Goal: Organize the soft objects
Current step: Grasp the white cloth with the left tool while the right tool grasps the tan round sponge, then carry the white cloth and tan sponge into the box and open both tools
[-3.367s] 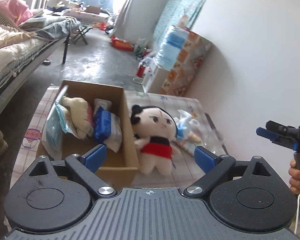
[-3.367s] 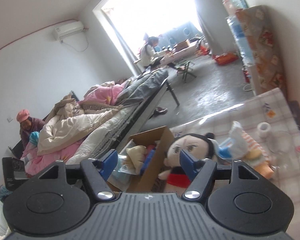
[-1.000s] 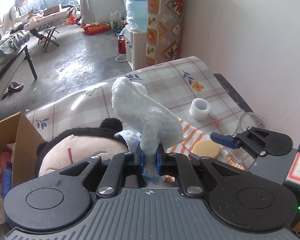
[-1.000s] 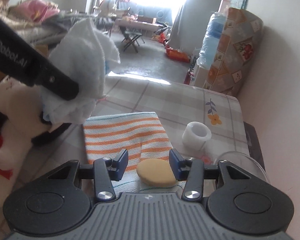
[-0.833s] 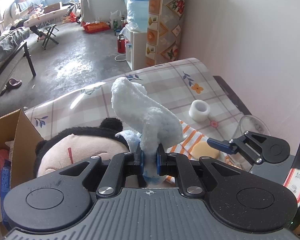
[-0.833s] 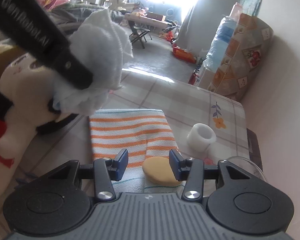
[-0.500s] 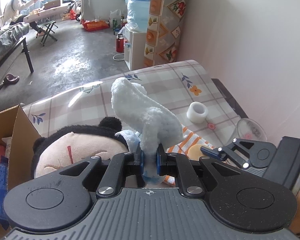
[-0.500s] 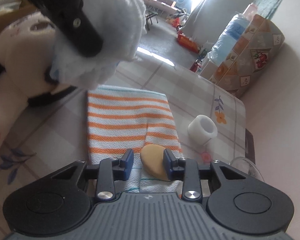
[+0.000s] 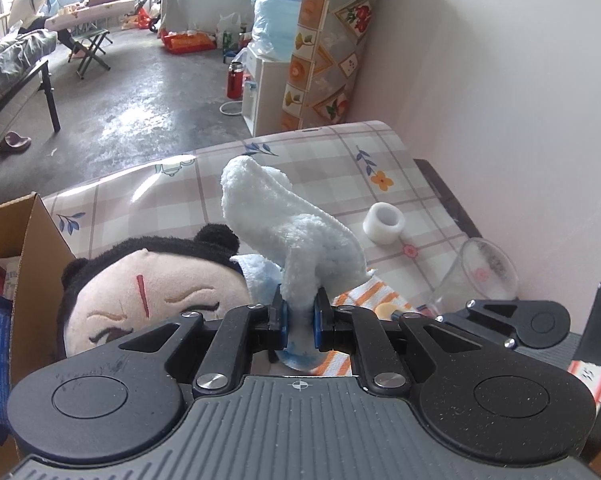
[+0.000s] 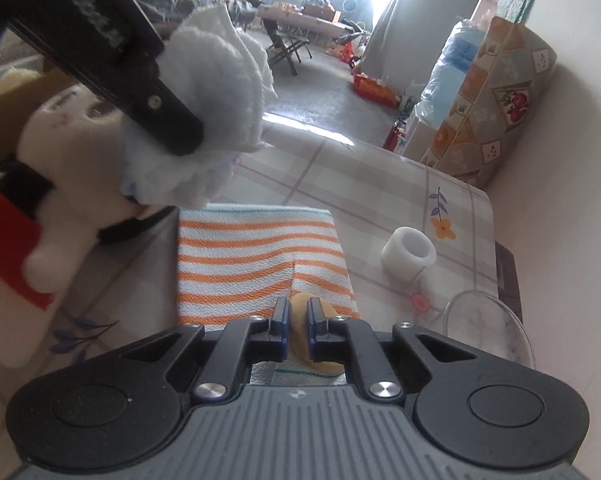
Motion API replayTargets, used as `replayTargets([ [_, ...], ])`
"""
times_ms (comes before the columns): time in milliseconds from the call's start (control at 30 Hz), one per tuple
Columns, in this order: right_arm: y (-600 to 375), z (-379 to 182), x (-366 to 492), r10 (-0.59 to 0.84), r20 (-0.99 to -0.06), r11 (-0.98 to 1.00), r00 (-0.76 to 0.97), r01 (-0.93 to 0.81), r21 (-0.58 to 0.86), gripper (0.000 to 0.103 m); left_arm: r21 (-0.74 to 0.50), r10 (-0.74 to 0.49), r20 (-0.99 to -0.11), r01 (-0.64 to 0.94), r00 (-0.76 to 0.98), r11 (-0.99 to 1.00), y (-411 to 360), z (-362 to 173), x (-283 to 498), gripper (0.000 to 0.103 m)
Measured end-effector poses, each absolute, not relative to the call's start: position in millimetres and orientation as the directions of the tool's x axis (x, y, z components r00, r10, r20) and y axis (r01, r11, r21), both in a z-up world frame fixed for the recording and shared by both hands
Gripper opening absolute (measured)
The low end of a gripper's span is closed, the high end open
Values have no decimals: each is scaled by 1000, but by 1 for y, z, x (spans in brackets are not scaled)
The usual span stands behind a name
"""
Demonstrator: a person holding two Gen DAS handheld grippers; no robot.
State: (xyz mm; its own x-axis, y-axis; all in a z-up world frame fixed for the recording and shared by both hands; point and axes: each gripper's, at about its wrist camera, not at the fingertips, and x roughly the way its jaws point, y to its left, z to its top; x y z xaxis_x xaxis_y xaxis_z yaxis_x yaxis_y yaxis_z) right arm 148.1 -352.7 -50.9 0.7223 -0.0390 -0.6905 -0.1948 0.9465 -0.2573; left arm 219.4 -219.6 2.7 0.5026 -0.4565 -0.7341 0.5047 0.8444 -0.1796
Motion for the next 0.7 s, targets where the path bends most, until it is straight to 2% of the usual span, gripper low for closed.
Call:
replayTargets([
  [133, -349, -40, 131, -2, -660, 951, 751, -202, -232, 9, -178, -467, -720, 514, 513, 839, -216, 11, 207, 10],
  [367, -351, -41, 125, 34, -676, 967, 736, -195, -164, 8, -212, -463, -738, 483, 491, 850, -205, 9, 197, 10],
  [700, -348, -31, 83, 224, -697, 966, 681, -248, 68, 8, -261, -500, -716, 477, 488, 839, -170, 21, 160, 10],
])
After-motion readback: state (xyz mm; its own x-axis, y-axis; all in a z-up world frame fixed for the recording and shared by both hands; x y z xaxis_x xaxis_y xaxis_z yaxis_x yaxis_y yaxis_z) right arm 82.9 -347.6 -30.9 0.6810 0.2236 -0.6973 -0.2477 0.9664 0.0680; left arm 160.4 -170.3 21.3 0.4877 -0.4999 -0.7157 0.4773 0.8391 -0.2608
